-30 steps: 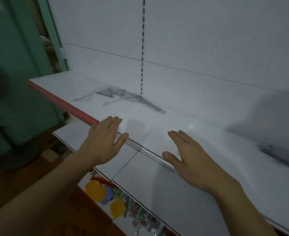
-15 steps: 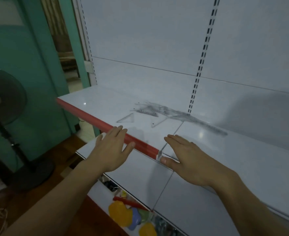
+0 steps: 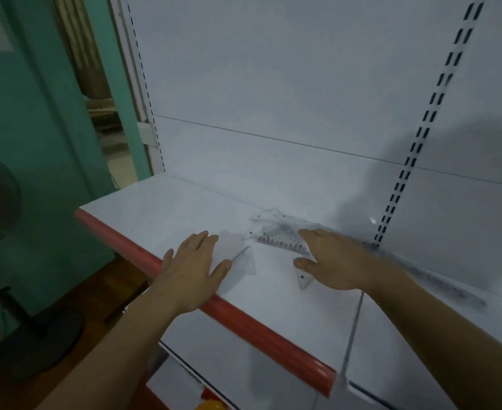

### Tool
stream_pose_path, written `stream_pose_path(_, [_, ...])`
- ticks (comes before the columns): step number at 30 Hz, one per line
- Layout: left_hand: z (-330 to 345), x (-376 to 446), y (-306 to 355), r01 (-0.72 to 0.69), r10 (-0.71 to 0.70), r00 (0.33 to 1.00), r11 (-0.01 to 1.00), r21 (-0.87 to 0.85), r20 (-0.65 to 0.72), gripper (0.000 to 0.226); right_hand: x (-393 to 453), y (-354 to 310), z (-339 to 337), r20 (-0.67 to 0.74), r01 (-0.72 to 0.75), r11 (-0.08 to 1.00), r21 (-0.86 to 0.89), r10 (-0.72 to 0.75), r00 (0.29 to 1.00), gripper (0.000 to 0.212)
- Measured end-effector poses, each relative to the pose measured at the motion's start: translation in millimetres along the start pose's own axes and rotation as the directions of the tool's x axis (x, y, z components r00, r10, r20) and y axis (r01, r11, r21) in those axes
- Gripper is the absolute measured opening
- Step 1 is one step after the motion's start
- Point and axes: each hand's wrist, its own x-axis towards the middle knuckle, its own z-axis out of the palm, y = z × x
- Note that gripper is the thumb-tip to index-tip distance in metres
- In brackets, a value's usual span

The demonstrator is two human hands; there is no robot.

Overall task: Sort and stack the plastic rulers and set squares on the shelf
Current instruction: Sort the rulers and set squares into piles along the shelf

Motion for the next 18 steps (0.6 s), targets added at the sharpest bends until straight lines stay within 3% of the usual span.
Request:
stream_pose_path(5, [-1.7,53.5,-9.7,-0.052,0.051,0.998,0.998,-0.039,-0.032,0.066,76.3,1.9,0.1,-0.002,-0.028,0.999,0.016,0.028,1.0,0.065])
stream_pose_path(9, [10.6,81.8,-1.2,-0.154,0.154,0.988,0.987,-0.043,-0.017,0.065,104.6,3.4,6.2,-0.023,-0.032,0.999,-0.025,0.031,0.999,0.058])
stream_pose_path(18, [13.5,145.2,28.7,-0.341,0.343,0.939,0.917,-0.207,-0.027,0.056,103.1,11.8,3.6,-0.24,-0.037,0.937,0.348,0.127,0.962,0.025])
